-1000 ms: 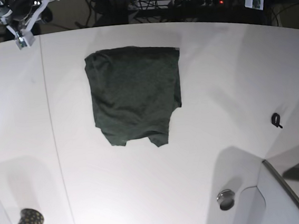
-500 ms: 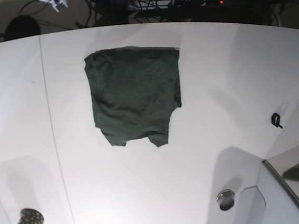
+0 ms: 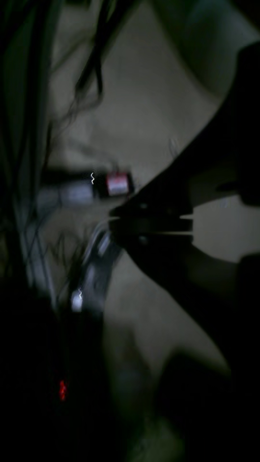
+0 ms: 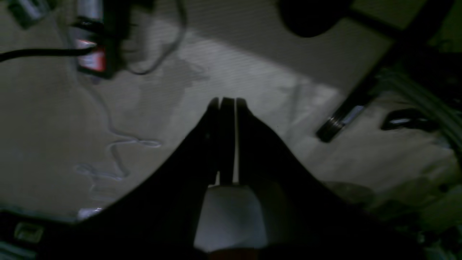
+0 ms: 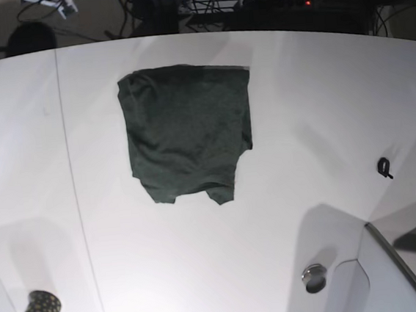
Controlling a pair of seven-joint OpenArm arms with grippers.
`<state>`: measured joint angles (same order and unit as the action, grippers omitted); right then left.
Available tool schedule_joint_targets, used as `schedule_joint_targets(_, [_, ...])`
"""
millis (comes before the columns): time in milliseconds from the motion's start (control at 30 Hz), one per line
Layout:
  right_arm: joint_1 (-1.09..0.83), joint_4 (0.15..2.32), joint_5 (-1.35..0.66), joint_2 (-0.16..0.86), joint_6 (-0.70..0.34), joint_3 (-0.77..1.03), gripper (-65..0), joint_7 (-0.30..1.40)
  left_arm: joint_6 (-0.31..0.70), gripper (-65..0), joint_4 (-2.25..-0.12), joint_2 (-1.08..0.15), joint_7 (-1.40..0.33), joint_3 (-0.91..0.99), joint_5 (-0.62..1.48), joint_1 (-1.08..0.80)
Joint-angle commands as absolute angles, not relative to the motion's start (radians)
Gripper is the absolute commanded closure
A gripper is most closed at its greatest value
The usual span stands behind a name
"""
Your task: Layout the t-shirt on the table in an organized manner, then fold the t-shirt properly
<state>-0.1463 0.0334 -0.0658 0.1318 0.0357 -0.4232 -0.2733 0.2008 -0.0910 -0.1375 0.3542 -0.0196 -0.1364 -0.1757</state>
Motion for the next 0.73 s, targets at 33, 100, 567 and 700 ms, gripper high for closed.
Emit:
schedule_joint_targets(33, [-0.14,0.039,-0.064,0.154,0.039,-0.417,-1.5,-0.277,0.188,0.0,-0.105,-0.142,0.36,-0.021,-0.145,-0.188])
schedule_joint_targets(100, [-0.14,0.047,-0.064,0.153,0.039,-0.417,-1.5,-0.278,0.188,0.0,-0.13,-0.143,0.36,-0.022,-0.147,-0.179])
schedule_joint_targets(567, [-0.125,0.114,-0.062,0.159,0.039,-0.424,-1.5,-0.286,0.186,0.0,-0.131,-0.154,0.36,-0.024,-0.148,-0.153])
schedule_joint_targets(700, [-0.125,0.14,-0.062,0.165,0.039,-0.424,-1.5,-0.286,0.185,0.0,-0.131,-0.15,0.361,-0.024,-0.147,-0.151])
